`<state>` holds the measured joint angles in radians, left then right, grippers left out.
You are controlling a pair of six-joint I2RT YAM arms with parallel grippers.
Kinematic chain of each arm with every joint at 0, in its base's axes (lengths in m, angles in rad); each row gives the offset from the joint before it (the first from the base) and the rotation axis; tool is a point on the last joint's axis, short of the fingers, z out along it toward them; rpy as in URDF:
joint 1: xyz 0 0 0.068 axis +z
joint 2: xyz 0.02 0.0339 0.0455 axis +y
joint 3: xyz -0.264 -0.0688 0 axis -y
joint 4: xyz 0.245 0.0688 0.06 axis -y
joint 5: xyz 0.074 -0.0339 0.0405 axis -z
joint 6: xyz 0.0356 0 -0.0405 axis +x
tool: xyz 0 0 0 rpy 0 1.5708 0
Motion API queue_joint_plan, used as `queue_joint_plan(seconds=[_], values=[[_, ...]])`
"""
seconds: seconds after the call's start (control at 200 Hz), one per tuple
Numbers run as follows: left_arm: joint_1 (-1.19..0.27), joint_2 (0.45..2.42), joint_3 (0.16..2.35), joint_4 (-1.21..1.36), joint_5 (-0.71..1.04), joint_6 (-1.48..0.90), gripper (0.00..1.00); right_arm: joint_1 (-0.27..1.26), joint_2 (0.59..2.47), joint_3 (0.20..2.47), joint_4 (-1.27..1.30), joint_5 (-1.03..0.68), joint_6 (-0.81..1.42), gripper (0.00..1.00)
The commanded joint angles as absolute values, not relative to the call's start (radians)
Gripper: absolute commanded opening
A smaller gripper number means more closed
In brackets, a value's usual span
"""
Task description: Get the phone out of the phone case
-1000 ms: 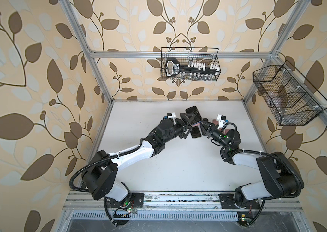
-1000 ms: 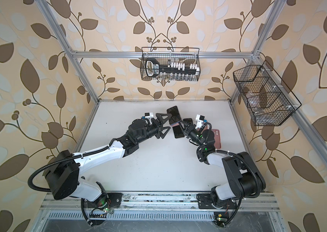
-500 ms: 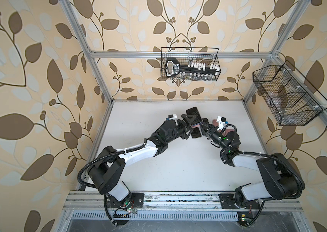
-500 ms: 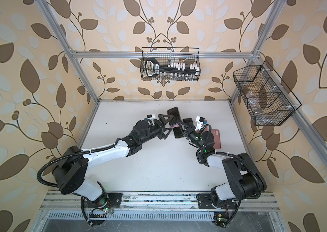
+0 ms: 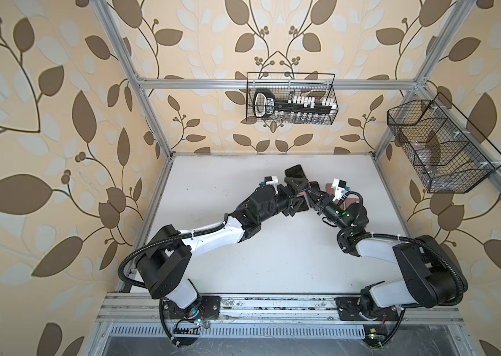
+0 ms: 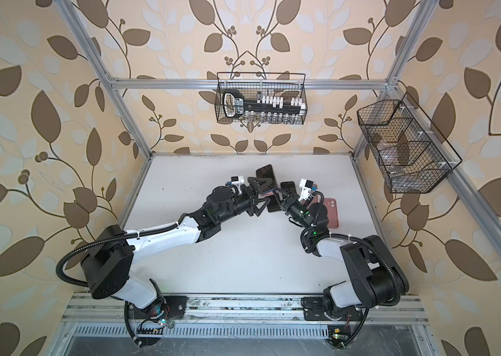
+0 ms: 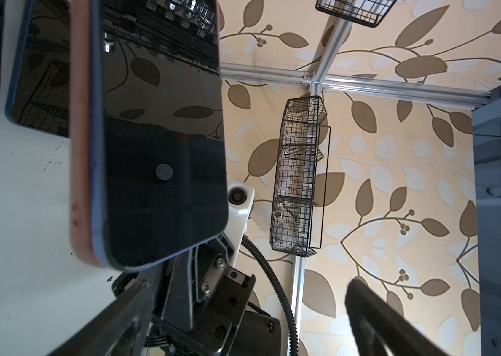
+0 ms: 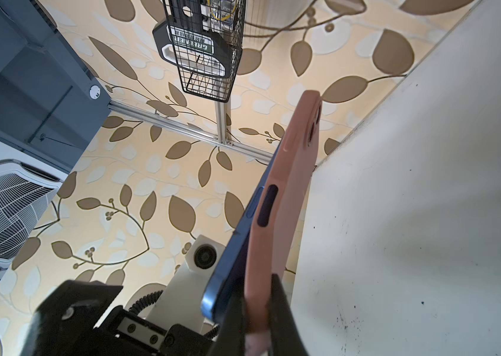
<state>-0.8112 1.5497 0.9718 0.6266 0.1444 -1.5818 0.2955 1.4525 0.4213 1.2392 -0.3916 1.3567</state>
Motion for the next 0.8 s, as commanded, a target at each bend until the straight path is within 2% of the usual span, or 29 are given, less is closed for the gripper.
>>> queue_joint_plan(seconds=[0.0, 0.795], values=[[-0.813, 1.511, 1.016, 0.667, 0.116, -1.563, 0.99, 0.301, 1.438, 0.423, 1.350, -0.382, 1.356, 0.00], [-0.805, 1.554, 1.019, 0.654, 0.024, -1.545, 0.98, 0.326, 1.386, 0.354, 1.383, -0.358, 1.344, 0.00]])
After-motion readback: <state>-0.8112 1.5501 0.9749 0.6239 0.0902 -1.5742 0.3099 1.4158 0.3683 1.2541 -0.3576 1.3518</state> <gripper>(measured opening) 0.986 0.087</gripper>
